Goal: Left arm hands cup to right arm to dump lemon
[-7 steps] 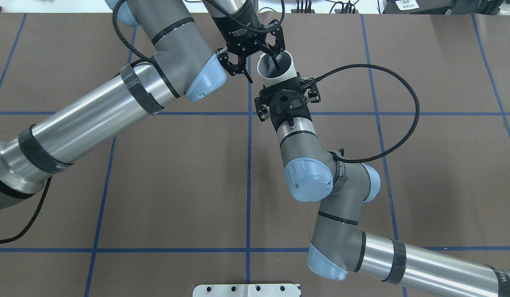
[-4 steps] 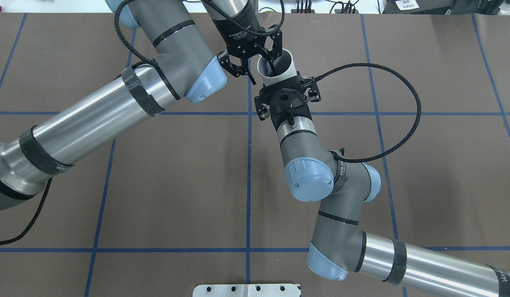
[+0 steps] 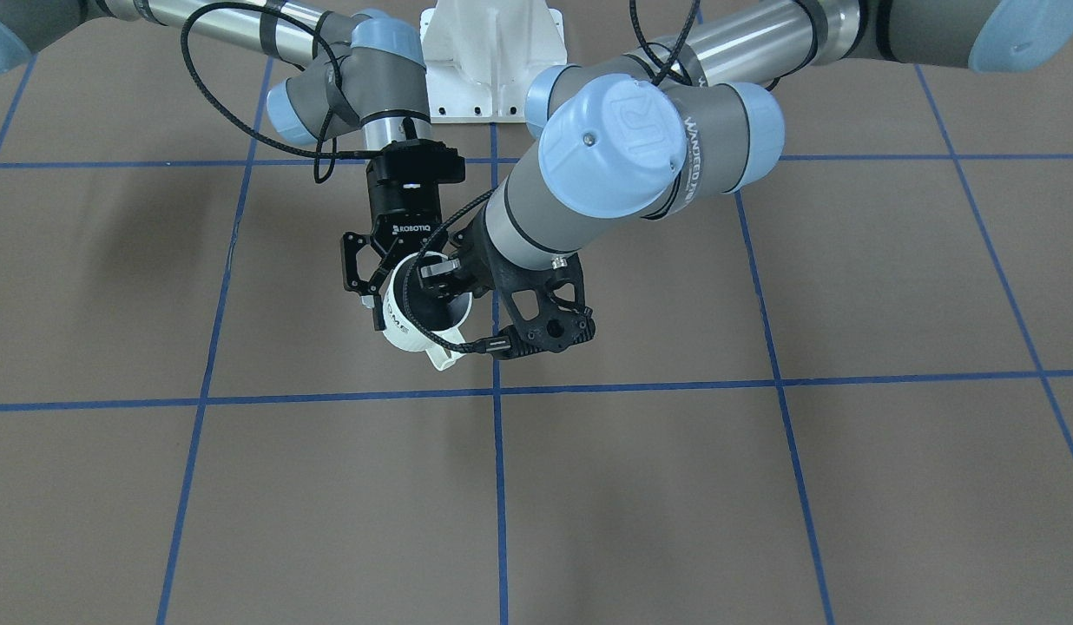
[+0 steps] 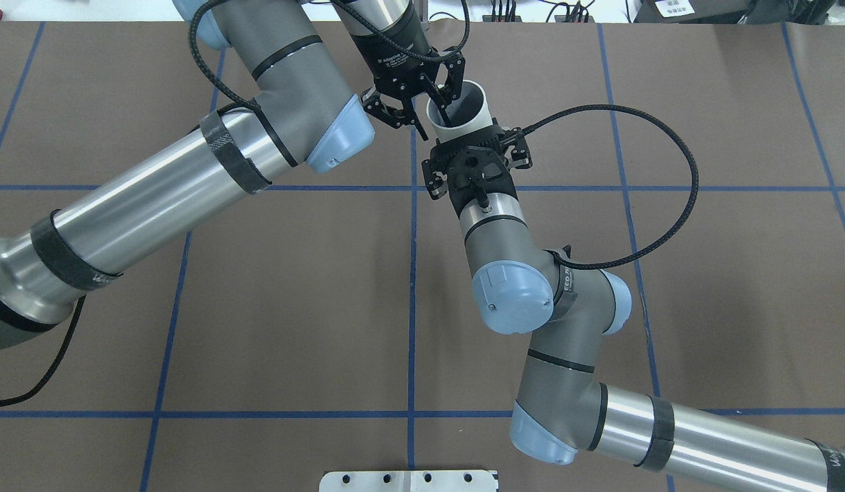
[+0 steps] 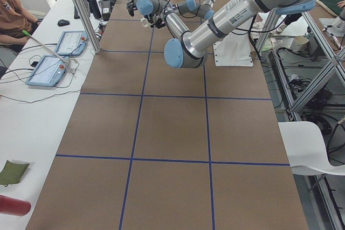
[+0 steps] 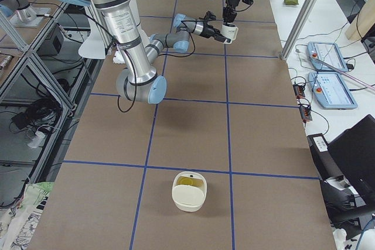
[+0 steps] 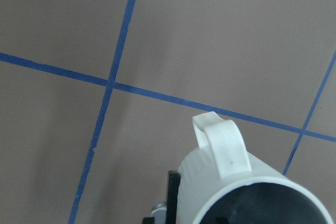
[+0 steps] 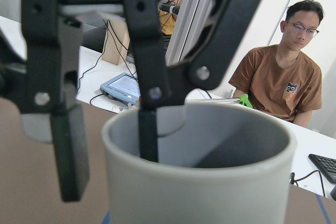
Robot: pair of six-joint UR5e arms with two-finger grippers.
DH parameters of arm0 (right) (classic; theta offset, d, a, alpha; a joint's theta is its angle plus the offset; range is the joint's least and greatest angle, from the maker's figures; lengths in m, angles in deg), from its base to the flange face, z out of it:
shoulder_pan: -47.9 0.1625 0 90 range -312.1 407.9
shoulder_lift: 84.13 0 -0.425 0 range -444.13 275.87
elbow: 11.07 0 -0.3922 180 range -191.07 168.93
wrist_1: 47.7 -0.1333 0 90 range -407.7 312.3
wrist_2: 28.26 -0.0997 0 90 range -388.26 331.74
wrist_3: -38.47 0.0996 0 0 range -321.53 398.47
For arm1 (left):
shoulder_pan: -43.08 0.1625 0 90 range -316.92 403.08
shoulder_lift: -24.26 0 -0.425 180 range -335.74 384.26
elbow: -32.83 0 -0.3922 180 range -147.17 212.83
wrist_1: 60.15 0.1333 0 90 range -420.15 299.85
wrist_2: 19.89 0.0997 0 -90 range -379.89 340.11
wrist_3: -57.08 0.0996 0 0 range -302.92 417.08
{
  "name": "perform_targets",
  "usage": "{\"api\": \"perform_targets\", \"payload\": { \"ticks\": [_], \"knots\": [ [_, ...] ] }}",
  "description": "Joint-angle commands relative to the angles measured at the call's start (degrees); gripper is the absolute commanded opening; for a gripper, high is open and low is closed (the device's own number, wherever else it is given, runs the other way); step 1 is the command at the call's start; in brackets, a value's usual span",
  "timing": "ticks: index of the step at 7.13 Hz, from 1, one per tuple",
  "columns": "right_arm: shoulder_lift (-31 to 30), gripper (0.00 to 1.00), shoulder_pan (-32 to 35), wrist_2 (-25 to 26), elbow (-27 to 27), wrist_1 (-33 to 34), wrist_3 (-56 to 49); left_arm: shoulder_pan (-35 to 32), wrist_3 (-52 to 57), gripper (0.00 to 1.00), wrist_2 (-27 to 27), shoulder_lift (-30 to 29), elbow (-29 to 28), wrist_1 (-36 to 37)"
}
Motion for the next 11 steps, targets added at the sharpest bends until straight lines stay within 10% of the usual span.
{"api": "perform_targets", "payload": {
  "ticks": [1,9,11],
  "knots": [
    [0.0,0.99,0.1,0.0,0.0,0.0,0.0,-0.1,-0.2,0.00,-0.2,0.0,0.2,0.3],
    [-0.4,1.00,0.2,-0.2,0.0,0.0,-0.1,-9.8,0.7,0.00,-2.4,2.1,0.1,0.5],
    [-0.4,1.00,3.1,-6.8,2.1,0.1,0.0,-15.7,3.8,0.00,-2.4,7.2,0.2,0.5]
  ]
}}
